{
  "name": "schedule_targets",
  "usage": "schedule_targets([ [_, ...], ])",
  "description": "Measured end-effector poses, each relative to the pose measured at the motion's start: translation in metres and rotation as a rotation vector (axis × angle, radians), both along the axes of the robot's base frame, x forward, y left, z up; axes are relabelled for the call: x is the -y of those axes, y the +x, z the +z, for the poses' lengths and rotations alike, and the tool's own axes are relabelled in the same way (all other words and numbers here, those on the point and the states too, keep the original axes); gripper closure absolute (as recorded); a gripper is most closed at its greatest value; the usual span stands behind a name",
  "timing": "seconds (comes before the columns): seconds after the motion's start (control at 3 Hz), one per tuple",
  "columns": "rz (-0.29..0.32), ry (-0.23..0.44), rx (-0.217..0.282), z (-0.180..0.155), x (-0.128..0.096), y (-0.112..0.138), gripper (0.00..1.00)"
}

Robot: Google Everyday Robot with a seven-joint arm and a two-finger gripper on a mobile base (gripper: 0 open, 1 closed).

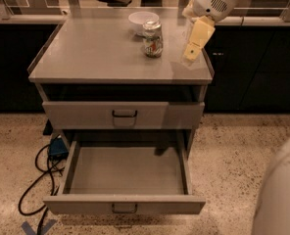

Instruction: Place 7up can into middle drawer

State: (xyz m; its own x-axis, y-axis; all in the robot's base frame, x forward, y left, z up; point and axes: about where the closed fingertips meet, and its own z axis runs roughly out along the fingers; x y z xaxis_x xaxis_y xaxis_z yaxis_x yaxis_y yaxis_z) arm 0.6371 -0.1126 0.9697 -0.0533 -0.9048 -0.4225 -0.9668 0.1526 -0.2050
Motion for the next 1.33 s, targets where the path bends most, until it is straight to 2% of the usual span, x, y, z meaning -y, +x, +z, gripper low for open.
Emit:
schedule_targets([
  [0.33,-0.005,0.012,0.027,0.006,0.000,0.007,0.00],
  [0.67,0.016,0.108,0.056,-0.002,-0.004,0.012,0.00],
  [1.0,0.013,0.196,0.148,0.011,-0.006,0.043,0.00],
  [1.33,-0.038,0.358,0.268,0.044,0.000,0.084,0.00],
])
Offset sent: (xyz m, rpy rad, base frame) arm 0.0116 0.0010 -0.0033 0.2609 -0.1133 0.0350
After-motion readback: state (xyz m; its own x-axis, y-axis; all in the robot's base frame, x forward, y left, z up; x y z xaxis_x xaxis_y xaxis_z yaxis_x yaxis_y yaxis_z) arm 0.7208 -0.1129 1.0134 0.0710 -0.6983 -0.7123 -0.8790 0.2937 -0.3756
